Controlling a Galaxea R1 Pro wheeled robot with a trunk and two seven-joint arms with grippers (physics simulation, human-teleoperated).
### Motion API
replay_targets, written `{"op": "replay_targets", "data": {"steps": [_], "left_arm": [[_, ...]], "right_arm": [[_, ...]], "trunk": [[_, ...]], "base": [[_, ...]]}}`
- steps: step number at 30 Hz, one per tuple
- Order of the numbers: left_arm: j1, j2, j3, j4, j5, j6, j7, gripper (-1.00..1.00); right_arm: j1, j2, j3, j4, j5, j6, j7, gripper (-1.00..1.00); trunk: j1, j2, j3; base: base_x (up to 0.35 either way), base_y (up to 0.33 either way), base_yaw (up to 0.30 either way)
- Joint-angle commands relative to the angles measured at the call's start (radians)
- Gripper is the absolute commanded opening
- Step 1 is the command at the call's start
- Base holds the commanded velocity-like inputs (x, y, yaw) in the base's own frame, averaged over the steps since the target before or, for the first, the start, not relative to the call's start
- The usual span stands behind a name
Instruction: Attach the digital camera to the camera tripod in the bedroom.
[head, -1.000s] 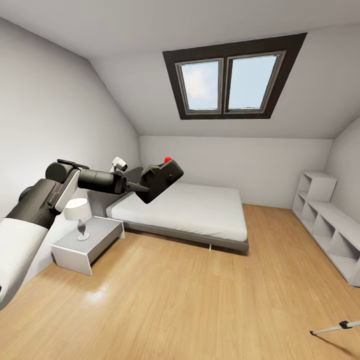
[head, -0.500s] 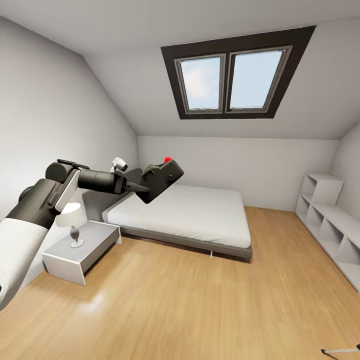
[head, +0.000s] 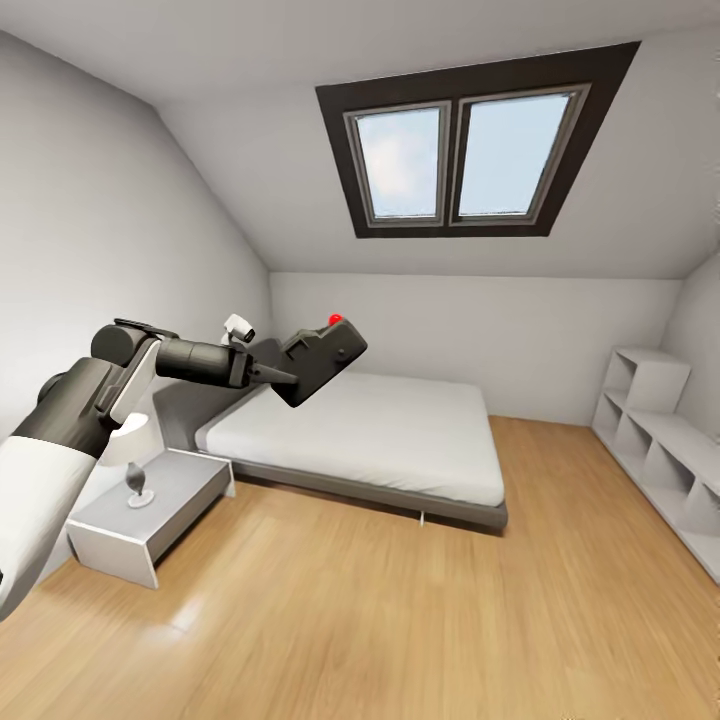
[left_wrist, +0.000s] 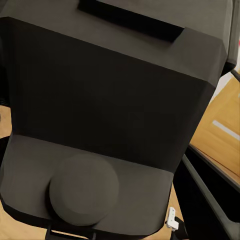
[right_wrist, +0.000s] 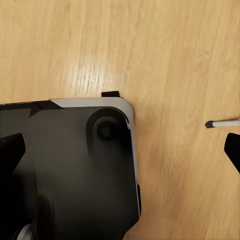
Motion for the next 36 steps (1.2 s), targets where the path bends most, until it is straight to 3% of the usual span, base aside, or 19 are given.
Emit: {"op": "replay_targets", "data": {"steps": [1,36], "left_arm": [[-0.001,0.001,-0.002,0.000,0.004,0.009,-0.003,-1.00],[-0.001,0.001,-0.002,0.004,0.004,0.009,-0.003,-1.00]], "right_arm": [[-0.001,0.000,-0.002,0.005,-0.005,-0.008,0.001,1.00],[-0.001,0.000,-0.002,0.004,-0.005,-0.008,0.001,1.00]], "trunk": [[0.000,-0.001,0.000],[0.000,-0.001,0.000]], "base": [[0.026,0.000,-0.147],[0.002,0.000,-0.273]]}}
